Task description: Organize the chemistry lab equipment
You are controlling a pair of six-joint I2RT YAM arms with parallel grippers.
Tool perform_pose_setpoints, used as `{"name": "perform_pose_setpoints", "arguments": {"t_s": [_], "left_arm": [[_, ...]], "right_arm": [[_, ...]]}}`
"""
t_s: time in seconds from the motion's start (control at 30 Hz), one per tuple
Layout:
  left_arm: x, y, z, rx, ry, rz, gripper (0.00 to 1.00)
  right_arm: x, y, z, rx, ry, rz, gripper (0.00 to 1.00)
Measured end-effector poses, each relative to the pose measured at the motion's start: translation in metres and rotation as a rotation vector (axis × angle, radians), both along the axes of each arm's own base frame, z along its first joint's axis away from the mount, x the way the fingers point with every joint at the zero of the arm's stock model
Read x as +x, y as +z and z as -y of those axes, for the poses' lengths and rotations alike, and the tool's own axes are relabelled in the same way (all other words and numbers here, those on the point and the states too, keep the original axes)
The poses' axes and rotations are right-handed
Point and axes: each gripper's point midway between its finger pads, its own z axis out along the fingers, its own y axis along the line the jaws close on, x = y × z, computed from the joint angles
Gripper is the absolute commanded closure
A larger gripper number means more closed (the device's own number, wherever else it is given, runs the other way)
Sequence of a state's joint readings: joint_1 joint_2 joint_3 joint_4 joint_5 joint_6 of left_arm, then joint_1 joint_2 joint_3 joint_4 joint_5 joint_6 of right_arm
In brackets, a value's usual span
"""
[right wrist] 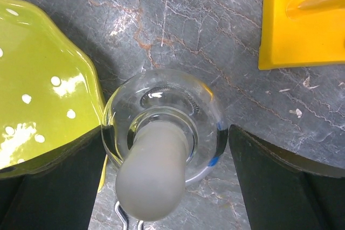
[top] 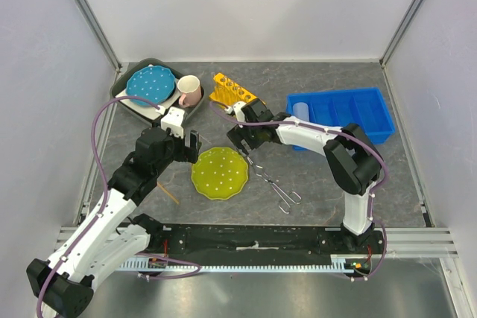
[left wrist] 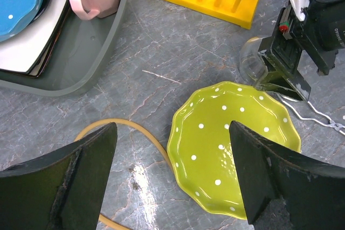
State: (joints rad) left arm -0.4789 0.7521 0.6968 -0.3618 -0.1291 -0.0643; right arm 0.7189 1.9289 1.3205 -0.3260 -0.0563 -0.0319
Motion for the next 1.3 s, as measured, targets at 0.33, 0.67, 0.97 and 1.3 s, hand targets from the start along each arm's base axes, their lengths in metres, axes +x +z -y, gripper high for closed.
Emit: {"name": "perform_pose_setpoints", "arguments": {"t_s": [0.33,0.67,0.97,1.3], "left_arm": [[0.0,0.001,0.0,-0.001,0.0,0.002,0.09],[0.0,0.001,0.0,-0.002,0.0,0.004,0.09],[-0.001,0.002,-0.001,-0.003,0.0,0.006,0.09],[-0.001,0.002,-0.001,-0.002,0.0,0.006,0.09]], "right_arm": [[0.009,0.007,0.015,-0.01,0.002,0.006,0.02],[0.024,0.021,0.008,-0.01,0.01,0.043,0.02],[0.03,0.001,0.005,-0.045,0.016,0.022,0.02],[0.028,-0.011,0.007,-0.076,0.02,0.009,0.06]]}}
